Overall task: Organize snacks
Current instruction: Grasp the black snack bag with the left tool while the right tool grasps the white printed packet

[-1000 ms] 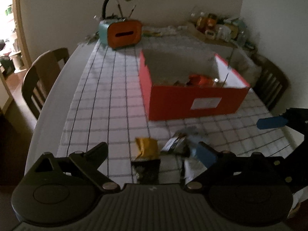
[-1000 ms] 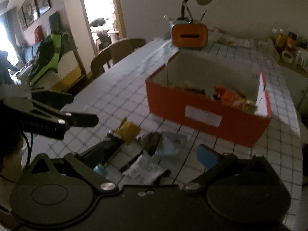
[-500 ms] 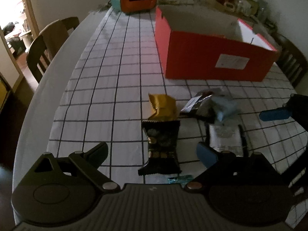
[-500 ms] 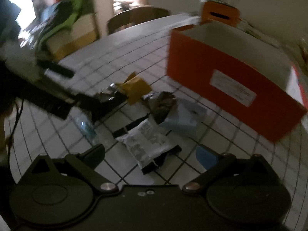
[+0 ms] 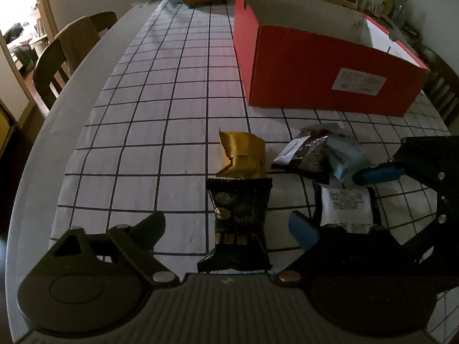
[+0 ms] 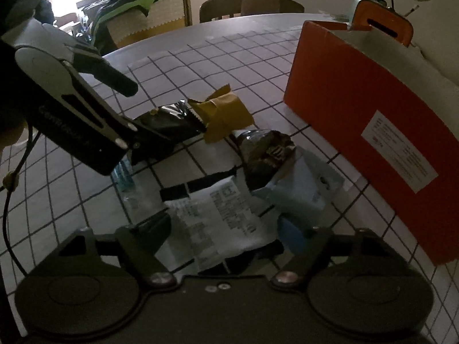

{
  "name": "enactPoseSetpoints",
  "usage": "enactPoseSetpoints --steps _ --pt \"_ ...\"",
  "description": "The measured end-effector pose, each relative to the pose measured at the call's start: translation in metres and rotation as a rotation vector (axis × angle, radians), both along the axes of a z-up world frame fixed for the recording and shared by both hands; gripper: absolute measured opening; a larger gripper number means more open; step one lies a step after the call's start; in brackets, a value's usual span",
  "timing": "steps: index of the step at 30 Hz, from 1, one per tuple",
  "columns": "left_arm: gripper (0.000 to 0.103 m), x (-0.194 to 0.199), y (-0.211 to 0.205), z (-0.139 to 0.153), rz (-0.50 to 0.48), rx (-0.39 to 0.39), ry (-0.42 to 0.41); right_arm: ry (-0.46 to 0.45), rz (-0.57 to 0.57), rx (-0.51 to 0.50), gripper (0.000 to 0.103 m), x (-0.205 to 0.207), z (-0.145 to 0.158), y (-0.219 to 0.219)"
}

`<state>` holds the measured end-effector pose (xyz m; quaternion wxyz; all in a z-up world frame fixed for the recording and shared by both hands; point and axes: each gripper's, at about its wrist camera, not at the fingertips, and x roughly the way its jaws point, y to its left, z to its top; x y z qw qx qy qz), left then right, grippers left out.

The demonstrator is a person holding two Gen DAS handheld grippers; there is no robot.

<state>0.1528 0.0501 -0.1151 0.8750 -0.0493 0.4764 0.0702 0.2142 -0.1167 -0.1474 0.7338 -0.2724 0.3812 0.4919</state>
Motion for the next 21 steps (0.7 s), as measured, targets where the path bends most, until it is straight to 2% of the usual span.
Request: enactPoseSetpoints --steps 8,9,13,17,21 --pt "0.062 0.004 -0.002 -0.005 -0.011 0.030 0.018 0.011 -0.034 0.018 0.071 -0.002 0.000 0.000" --pt "0.061 0.004 -0.002 -0.006 -0.012 0.032 0.019 0.010 -0.047 0.016 0.070 -0.004 0.000 0.000" --pt "0.045 0.002 -0.001 -0.006 -0.015 0.027 0.021 0.009 -0.103 0.017 0.057 -0.010 0.002 0.000" --pt "0.038 -0.002 -0.003 -0.008 -0.032 0.054 0.017 0.016 -0.205 0.017 0.055 -0.015 0.003 -0.001" --pt "0.036 -0.005 -0.001 -0.009 -0.025 0.049 0.016 0.041 -0.304 0.041 0.052 -0.016 0.003 -0.004"
